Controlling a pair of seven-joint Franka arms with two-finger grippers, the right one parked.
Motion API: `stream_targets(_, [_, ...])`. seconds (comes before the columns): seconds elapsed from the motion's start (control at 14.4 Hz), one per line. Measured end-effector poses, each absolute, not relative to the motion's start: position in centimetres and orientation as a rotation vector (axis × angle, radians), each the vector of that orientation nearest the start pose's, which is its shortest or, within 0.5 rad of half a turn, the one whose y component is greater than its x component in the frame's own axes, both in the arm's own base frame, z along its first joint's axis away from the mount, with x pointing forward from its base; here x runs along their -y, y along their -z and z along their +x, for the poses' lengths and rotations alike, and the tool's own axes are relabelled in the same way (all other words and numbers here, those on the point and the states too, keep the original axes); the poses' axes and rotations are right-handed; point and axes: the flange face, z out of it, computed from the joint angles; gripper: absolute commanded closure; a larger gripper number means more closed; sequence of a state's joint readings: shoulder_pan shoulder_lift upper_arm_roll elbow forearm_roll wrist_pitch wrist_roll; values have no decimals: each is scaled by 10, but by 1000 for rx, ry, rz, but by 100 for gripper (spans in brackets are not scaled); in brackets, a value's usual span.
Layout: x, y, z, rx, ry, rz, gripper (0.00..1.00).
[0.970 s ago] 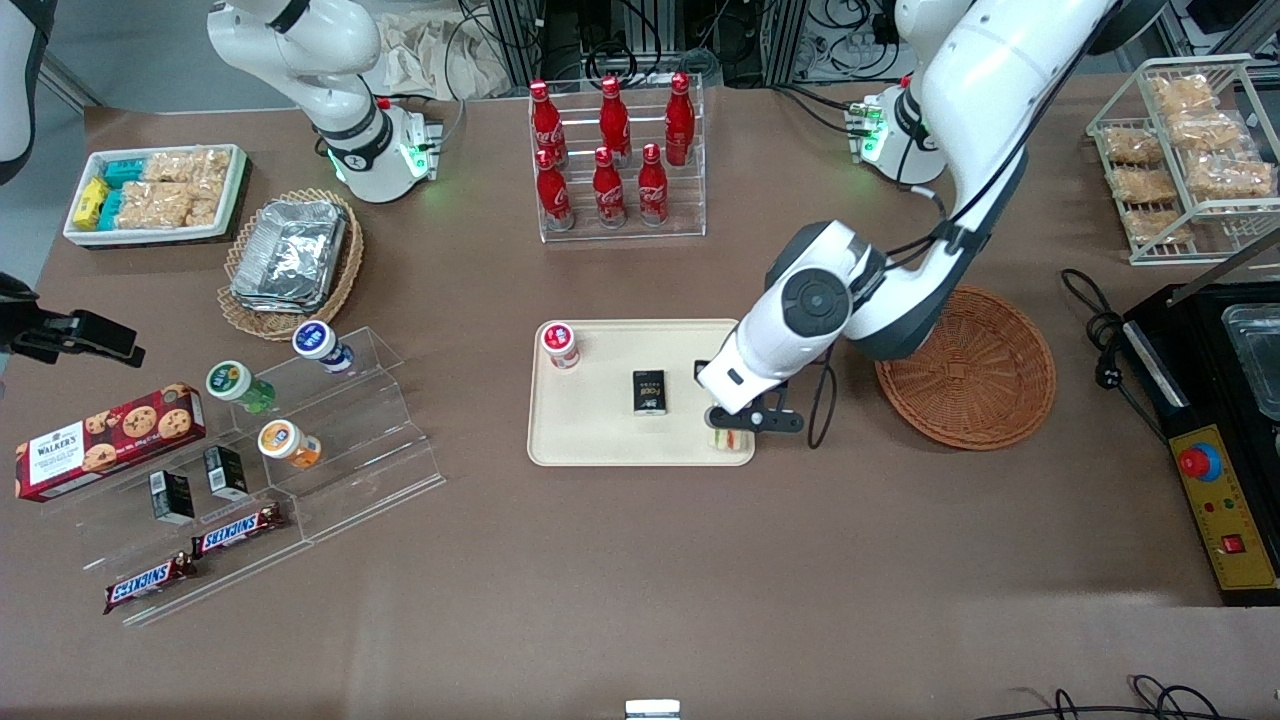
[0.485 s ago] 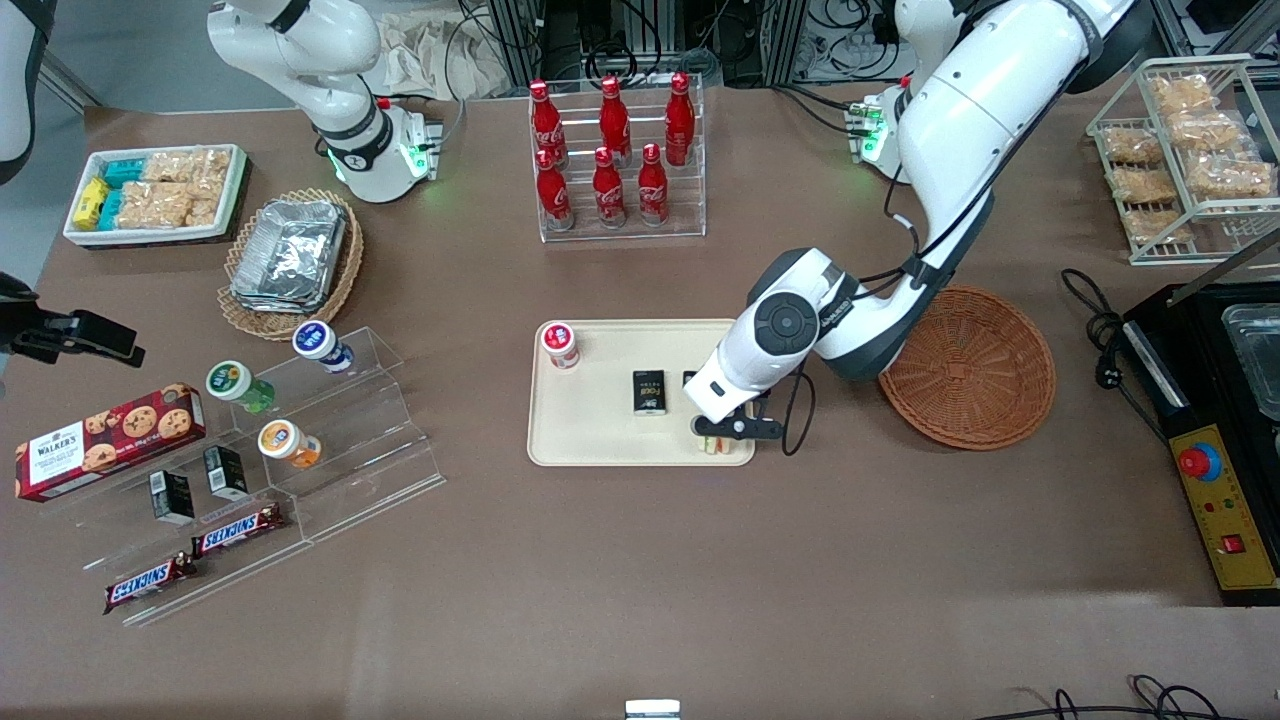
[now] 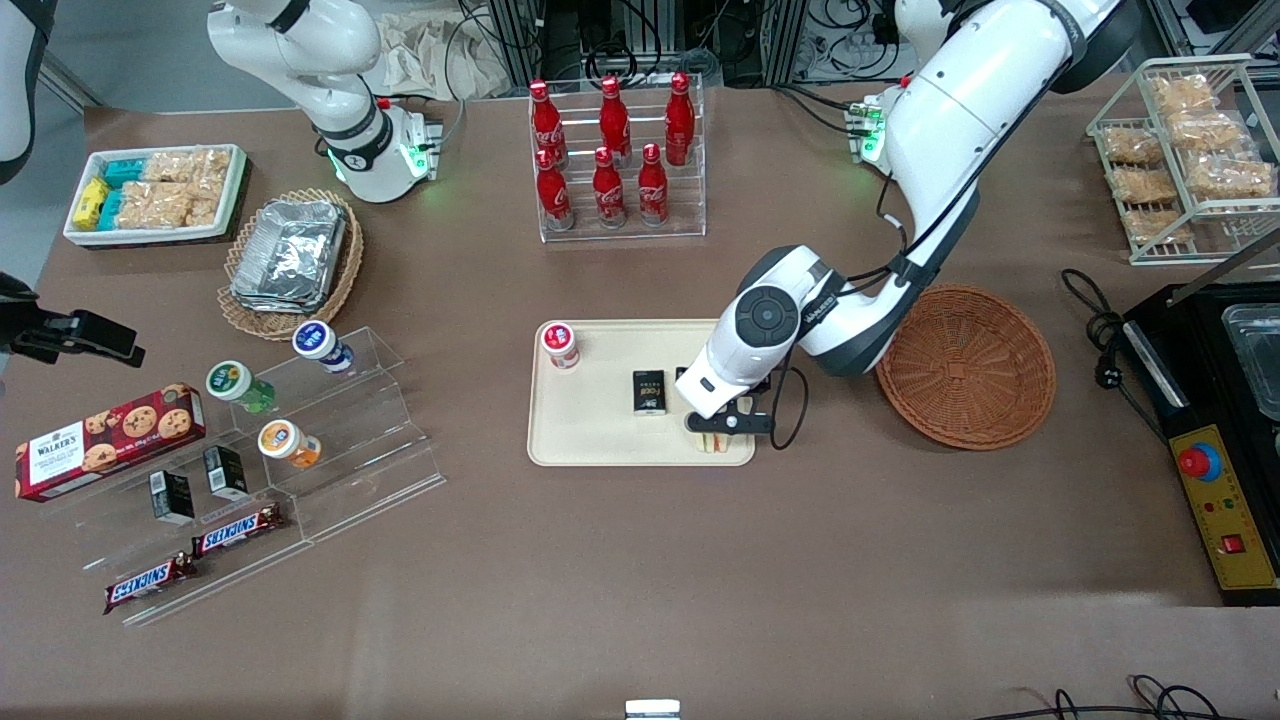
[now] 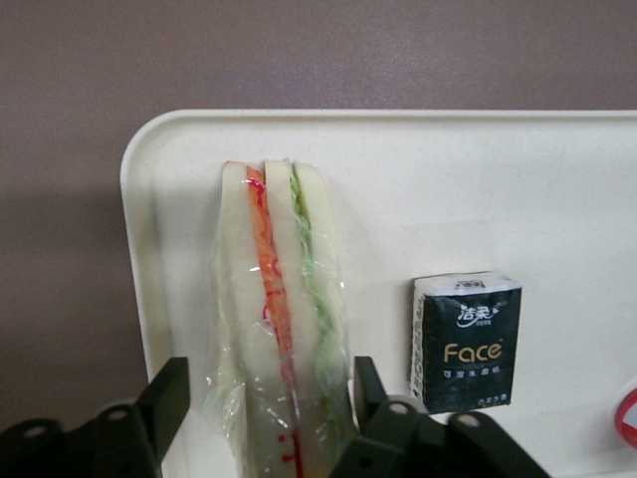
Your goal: Place sandwich from basket to tray
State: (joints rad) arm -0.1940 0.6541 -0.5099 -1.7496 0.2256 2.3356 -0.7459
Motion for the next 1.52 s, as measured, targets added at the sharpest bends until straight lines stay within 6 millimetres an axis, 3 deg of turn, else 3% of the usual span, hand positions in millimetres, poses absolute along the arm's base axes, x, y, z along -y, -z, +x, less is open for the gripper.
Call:
stream_targets(0.14, [402, -246, 536, 35, -95, -3264, 1])
stream_targets(0.28, [398, -272, 549, 200, -28, -3270, 1])
stream_targets(0.42, [380, -317, 568, 330, 48, -3250, 1])
stream_targets(0.62, [334, -401, 589, 458, 112, -3170, 1])
stream_targets(0.83, [302, -475, 588, 550, 175, -3141, 1])
stream_targets(1.04, [255, -539, 574, 469, 160, -3138, 1])
stream_targets(1.25, [187, -597, 557, 335, 150, -3132, 1])
stream_targets(1.39, [147, -616, 545, 181, 128, -3131, 1])
stream_targets(1.52, [107, -620, 542, 39, 89, -3142, 1])
